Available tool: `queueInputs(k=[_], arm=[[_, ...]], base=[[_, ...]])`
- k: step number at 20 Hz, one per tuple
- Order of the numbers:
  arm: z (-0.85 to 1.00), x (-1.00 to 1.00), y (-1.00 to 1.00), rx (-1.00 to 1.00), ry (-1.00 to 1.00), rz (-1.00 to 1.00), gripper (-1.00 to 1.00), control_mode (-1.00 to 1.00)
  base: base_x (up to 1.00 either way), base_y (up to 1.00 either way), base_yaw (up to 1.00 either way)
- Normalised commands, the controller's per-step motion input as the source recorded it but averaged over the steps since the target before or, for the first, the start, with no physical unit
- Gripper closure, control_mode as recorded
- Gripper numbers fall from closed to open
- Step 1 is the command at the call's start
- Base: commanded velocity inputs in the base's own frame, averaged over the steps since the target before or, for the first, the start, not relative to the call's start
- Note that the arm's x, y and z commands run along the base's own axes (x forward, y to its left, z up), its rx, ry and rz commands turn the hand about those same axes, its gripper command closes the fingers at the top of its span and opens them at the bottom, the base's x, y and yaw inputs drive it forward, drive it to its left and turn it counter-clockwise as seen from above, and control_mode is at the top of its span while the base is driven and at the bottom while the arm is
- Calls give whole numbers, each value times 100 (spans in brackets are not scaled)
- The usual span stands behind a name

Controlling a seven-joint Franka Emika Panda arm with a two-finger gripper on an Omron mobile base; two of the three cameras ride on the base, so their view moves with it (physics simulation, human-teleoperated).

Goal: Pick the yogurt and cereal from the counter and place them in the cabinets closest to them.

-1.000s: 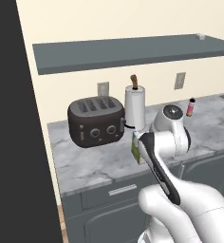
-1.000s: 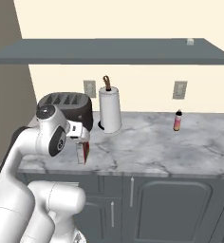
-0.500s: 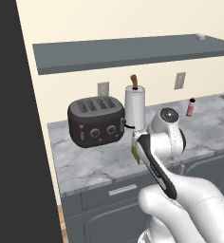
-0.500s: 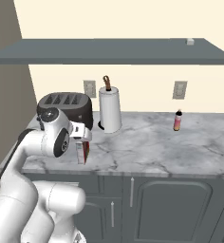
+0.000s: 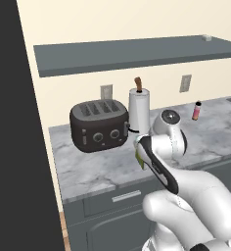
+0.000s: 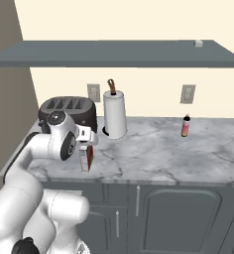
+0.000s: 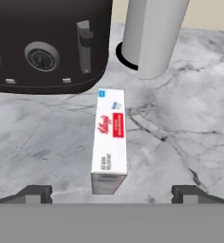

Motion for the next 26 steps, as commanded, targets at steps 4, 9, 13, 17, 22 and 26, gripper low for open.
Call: queueInputs(k=[4, 9, 13, 17, 22, 26], arm=[[-8, 19, 1, 0, 1, 0, -100, -100], [-17, 12, 3, 0, 0, 0, -100, -100], [-24, 5, 7, 0, 1, 0, -100, -100], [-24, 1, 4, 0, 0, 0, -100, -100], [-22, 0, 0, 0, 0, 0, -100, -100], [-17, 2, 0, 0, 0, 0, -100, -100]], base=[[0, 0, 0], [0, 0, 0], [0, 0, 0], [0, 0, 0], [0, 0, 0], [0, 0, 0]])
